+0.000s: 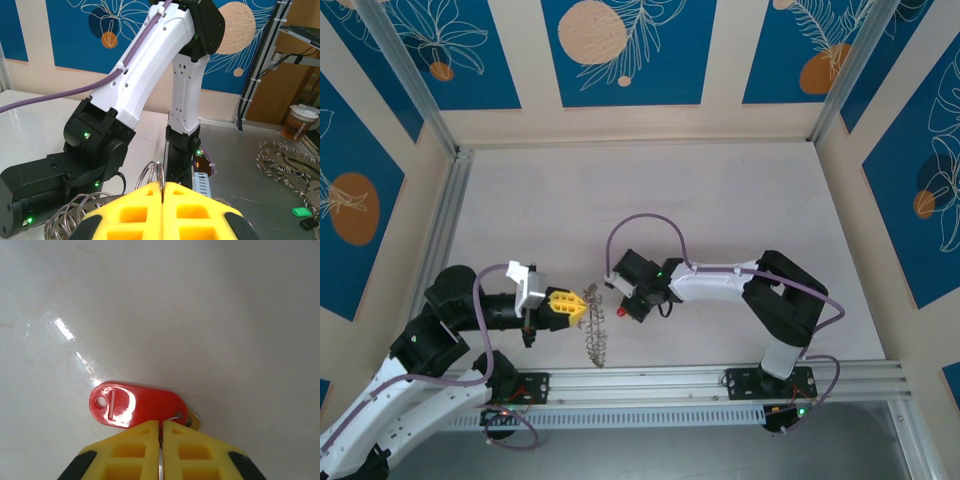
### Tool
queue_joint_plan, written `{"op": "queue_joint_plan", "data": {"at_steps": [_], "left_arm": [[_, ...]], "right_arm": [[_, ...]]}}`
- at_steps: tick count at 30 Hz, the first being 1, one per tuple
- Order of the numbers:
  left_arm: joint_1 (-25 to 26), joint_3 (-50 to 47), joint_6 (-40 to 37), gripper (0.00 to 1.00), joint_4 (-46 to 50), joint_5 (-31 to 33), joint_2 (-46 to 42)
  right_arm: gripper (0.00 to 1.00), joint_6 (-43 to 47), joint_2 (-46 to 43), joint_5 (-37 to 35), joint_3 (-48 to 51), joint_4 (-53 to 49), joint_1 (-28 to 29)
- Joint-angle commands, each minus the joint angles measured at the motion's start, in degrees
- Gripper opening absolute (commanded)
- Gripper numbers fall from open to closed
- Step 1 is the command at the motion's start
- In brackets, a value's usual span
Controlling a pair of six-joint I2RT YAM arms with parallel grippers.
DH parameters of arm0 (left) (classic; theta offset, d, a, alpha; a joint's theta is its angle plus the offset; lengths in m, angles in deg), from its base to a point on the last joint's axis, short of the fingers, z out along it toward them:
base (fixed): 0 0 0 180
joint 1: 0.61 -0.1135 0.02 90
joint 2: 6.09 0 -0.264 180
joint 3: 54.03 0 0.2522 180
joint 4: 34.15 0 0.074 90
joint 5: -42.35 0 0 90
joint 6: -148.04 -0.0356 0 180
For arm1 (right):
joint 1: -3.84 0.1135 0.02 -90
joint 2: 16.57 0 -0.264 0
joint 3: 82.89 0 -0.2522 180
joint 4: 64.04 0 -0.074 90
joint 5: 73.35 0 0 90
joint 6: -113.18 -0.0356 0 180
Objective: Put the keys on the keyring
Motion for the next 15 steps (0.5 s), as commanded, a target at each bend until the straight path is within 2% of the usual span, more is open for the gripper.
{"op": "queue_joint_plan", "data": {"at_steps": [1,6,9,15], "left_arm": [[-0.33,0.56,0.3,0.0,-3.0,0.12,0.15],[-0.34,0.91,0.3,0.0,-2.98,-0.05,0.66],[-0.28,1.11,0.3,0.0,-3.13,0.04,0.7],[-0.34,0.69,0.55,0.0,-3.53,0.29,0.92]], "right_arm": [[0.06,-0.99,-1.27,2.45,2.02,-0.54,-1.17],[0.0,-1.16,-2.99,3.8,2.66,-0.4,-1.93],[0.0,-1.56,-4.87,6.28,2.9,-0.96,-2.23],[0.0,-4.24,-8.98,15.48,2.73,-4.1,-2.93]]}}
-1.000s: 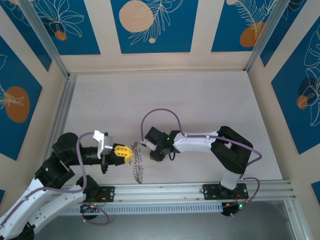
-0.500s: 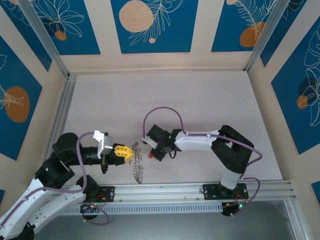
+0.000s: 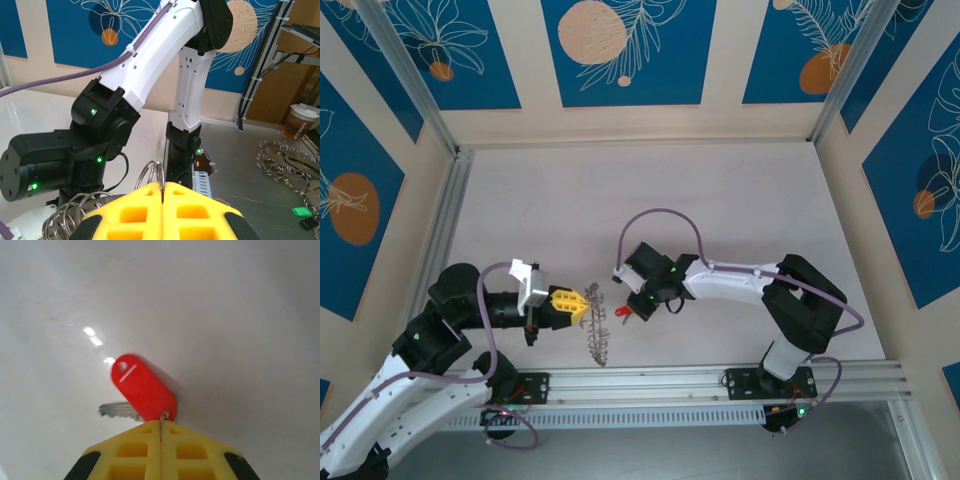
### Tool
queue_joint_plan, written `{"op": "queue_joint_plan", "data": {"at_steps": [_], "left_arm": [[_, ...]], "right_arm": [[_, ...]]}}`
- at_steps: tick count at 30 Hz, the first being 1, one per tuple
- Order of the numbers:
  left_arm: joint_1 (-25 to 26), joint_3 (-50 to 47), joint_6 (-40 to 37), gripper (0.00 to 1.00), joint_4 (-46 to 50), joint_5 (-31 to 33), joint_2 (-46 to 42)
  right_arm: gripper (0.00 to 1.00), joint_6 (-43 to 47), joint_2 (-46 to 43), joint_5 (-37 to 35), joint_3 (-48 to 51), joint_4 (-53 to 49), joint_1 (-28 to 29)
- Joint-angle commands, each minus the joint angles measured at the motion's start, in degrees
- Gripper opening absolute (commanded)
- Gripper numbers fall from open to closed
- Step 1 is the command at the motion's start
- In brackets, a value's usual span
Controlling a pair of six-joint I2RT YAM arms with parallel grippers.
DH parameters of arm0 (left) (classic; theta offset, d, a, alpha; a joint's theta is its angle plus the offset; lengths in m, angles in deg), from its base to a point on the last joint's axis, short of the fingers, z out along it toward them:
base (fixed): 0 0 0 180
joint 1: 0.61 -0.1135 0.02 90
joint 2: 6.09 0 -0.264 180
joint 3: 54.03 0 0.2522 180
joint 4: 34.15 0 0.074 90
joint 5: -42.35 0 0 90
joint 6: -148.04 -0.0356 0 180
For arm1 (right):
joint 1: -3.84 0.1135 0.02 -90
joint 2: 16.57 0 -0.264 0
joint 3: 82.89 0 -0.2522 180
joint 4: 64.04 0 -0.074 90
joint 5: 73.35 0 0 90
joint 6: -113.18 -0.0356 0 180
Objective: Put the keys on the keyring
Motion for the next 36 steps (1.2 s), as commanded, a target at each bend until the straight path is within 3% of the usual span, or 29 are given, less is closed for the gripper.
{"op": "queue_joint_plan", "data": {"at_steps": [1,8,14,20,25,31,36], "left_arm": [[-0.3,0.52,0.54,0.0,-3.27,0.37,0.0],[-0.3,0.11,0.28,0.0,-3.2,0.8,0.12],[-0.32,1.03,-1.28,0.0,-0.93,1.78,0.55],[-0.28,2.12,-2.52,0.0,0.04,2.43,2.26],[-0.28,2.71,-3.17,0.0,0.78,3.21,3.45],[-0.32,1.99,-2.94,0.0,-0.2,3.52,4.09],[-0.35,2.49,-4.18,0.0,1.81,4.15,4.6]], "right_arm": [[0.0,-2.42,-3.21,7.89,0.4,-3.11,-0.3],[0.0,-3.77,-9.83,13.59,2.67,-2.87,-1.32],[0.0,-2.21,-21.78,16.83,4.88,-0.97,-2.79],[0.0,-2.31,-30.49,20.43,5.9,0.22,-8.5],[0.0,-4.87,-29.09,23.72,6.99,2.86,-14.48],[0.0,-8.73,-22.27,25.72,8.21,10.21,-15.25],[0.0,-10.28,-21.97,29.57,8.01,13.91,-15.7]]}}
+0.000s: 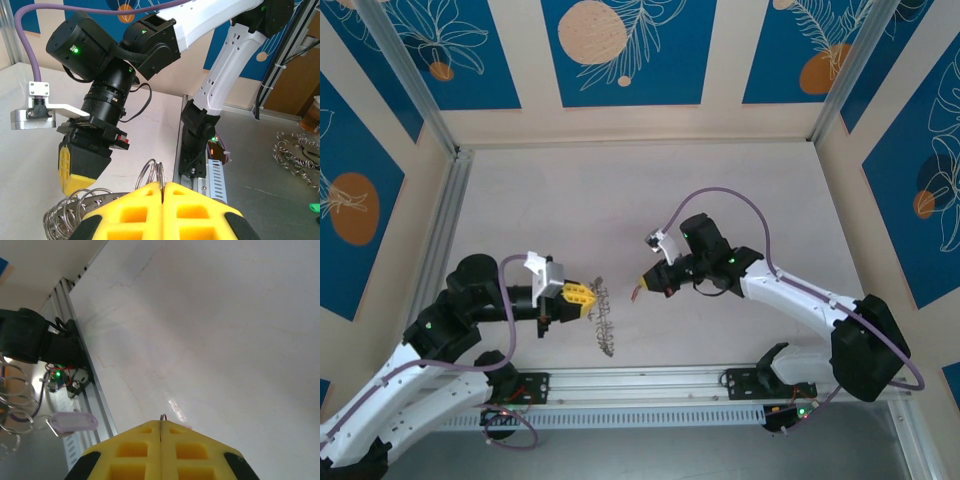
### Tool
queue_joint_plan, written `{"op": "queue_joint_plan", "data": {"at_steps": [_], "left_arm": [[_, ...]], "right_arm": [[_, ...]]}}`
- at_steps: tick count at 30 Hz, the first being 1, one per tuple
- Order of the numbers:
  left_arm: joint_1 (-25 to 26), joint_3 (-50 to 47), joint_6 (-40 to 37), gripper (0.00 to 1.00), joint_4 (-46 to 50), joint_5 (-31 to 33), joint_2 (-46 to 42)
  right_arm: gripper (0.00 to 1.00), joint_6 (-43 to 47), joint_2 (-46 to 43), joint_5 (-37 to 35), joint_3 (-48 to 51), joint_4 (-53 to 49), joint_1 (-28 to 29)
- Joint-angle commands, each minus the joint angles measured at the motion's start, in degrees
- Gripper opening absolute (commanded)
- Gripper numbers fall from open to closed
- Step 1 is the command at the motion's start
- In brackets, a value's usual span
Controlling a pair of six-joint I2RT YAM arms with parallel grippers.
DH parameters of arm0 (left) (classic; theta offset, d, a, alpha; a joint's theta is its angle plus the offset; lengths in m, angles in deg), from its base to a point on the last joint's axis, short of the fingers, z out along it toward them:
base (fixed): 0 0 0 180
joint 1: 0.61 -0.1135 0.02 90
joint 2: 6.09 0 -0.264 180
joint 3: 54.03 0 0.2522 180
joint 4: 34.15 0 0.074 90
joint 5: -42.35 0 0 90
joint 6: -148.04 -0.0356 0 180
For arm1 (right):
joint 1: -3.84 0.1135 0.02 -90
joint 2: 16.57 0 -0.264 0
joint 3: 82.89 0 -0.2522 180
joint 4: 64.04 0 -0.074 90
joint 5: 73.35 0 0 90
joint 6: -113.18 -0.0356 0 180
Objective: Put the keys on the keyring
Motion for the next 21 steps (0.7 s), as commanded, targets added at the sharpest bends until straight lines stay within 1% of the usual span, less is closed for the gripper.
{"op": "queue_joint_plan", "data": {"at_steps": [1,4,9,12,17,21], "left_arm": [[-0.31,2.43,-2.25,0.0,0.38,0.77,0.1],[-0.35,2.74,-2.98,0.0,0.71,-0.08,0.46],[-0.35,3.45,-4.1,0.0,-0.81,-4.52,1.03],[-0.31,4.67,-5.54,0.0,-0.71,-5.65,1.06],[-0.38,7.48,-7.59,0.0,0.34,-9.21,3.9],[-0.48,9.42,-8.81,0.0,0.88,-12.19,7.01]], "right_arm": [[0.0,-1.86,-2.55,5.63,-0.3,5.01,-0.32],[0.0,-0.42,-6.29,7.75,-0.9,4.46,-0.33],[0.0,3.82,-12.83,12.22,-1.76,3.18,-0.07],[0.0,5.74,-15.88,14.28,-3.04,2.21,0.02],[0.0,9.08,-18.64,17.13,-5.67,1.53,0.2],[0.0,11.04,-18.84,19.44,-8.12,1.21,0.36]]}}
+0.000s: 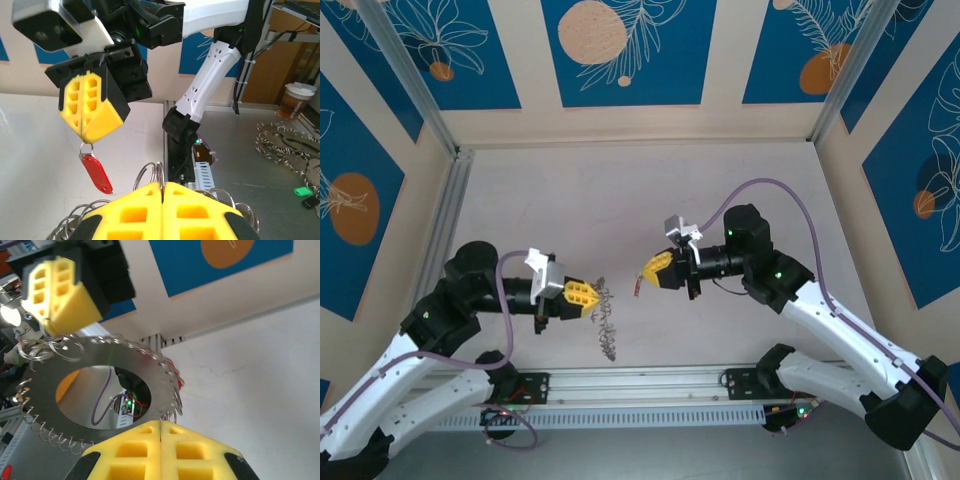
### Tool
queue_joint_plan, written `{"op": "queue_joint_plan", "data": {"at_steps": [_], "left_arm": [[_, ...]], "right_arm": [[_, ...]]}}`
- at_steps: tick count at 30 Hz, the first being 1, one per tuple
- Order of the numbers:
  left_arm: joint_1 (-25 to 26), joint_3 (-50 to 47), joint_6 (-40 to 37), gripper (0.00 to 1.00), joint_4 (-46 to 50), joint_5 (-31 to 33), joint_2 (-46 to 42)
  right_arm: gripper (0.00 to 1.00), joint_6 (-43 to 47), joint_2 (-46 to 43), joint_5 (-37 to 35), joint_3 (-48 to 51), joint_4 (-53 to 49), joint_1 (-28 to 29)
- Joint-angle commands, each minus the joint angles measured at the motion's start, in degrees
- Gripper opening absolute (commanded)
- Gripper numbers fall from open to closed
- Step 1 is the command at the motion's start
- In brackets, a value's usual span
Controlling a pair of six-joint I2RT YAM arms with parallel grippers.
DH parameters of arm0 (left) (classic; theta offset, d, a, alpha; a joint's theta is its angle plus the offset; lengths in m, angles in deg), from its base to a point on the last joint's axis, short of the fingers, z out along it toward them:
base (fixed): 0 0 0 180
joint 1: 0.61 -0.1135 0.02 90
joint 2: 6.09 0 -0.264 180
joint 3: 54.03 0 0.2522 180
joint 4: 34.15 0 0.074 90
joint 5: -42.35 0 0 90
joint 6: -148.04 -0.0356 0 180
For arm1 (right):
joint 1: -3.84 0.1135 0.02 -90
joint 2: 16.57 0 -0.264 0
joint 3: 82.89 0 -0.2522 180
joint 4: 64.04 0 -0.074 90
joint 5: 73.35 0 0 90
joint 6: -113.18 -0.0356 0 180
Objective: Put the keys on the keyring
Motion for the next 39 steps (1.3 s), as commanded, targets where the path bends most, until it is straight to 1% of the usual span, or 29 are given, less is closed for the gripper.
{"op": "queue_joint_plan", "data": {"at_steps": [1,6,14,23,27,34,39], "left_arm": [[-0.4,2.72,-2.36,0.0,-0.7,-4.93,1.91],[-0.39,4.71,-3.1,0.0,-1.03,-7.22,4.14],[-1.21,6.09,-4.39,0.0,-1.69,-8.28,6.98],[-3.89,4.16,-1.42,0.0,-7.52,-11.05,8.19],[-4.2,3.85,-0.88,0.0,-8.38,-11.15,8.19],[-4.78,3.27,0.09,0.0,-9.84,-11.63,8.26],[-5.2,3.07,0.62,0.0,-10.68,-11.67,8.25]], "right_arm": [[0.0,3.49,-0.57,4.35,-2.86,-1.13,0.46],[0.0,4.64,-0.38,7.06,-4.16,0.21,0.28],[0.0,2.99,0.77,10.45,-4.67,4.13,0.19],[0.0,2.26,0.61,10.69,-4.79,5.74,0.94],[0.0,2.79,-0.2,8.93,-4.79,5.88,2.3],[0.0,1.69,-4.03,1.05,-1.31,9.64,6.41],[0.0,2.39,-5.24,-0.88,-1.66,9.21,8.39]]}}
